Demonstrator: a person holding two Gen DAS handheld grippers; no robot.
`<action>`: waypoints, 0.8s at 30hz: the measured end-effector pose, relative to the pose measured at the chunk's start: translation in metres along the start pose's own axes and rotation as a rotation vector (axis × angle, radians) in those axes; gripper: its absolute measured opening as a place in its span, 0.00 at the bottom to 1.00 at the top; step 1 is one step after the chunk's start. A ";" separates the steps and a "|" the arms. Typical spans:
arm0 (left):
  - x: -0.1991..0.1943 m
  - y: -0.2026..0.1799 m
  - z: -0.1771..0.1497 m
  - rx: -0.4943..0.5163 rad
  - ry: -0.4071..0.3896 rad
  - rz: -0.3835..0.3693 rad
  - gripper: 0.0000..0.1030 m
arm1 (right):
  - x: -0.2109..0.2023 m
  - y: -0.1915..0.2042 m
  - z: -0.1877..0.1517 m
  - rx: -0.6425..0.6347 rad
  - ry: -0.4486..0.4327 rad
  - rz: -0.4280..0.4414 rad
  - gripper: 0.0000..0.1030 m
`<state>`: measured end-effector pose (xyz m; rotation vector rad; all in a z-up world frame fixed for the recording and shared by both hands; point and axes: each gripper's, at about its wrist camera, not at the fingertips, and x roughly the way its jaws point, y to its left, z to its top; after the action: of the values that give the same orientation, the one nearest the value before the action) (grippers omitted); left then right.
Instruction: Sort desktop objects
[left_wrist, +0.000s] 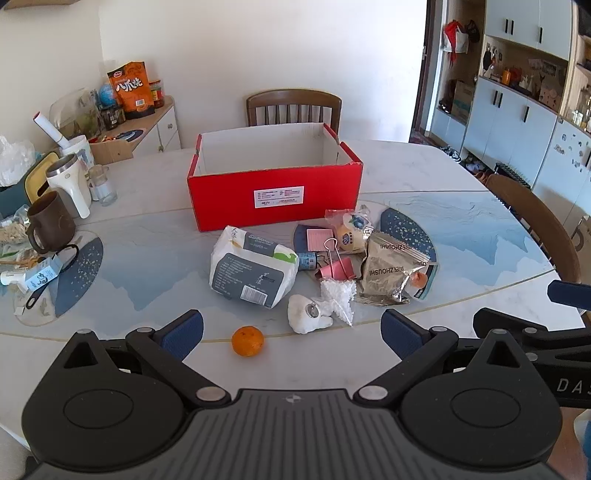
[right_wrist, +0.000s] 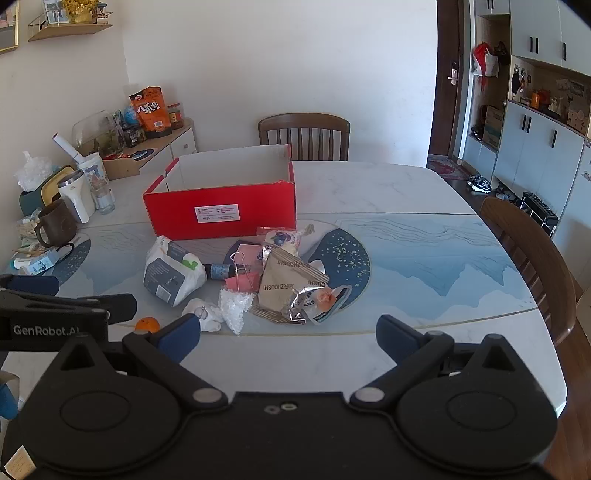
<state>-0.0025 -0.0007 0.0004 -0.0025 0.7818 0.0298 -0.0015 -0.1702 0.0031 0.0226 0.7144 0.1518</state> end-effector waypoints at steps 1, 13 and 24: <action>0.000 0.000 0.000 -0.003 0.001 0.002 1.00 | 0.000 0.000 0.000 -0.001 0.000 0.000 0.99; 0.000 0.003 -0.003 -0.012 -0.010 -0.012 1.00 | 0.000 0.001 0.001 -0.001 0.000 -0.001 0.99; -0.001 0.009 -0.003 -0.069 0.006 -0.043 1.00 | 0.000 0.003 0.002 0.000 -0.003 -0.002 0.98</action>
<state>-0.0060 0.0079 -0.0010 -0.0852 0.7860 0.0158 -0.0003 -0.1670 0.0047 0.0228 0.7110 0.1500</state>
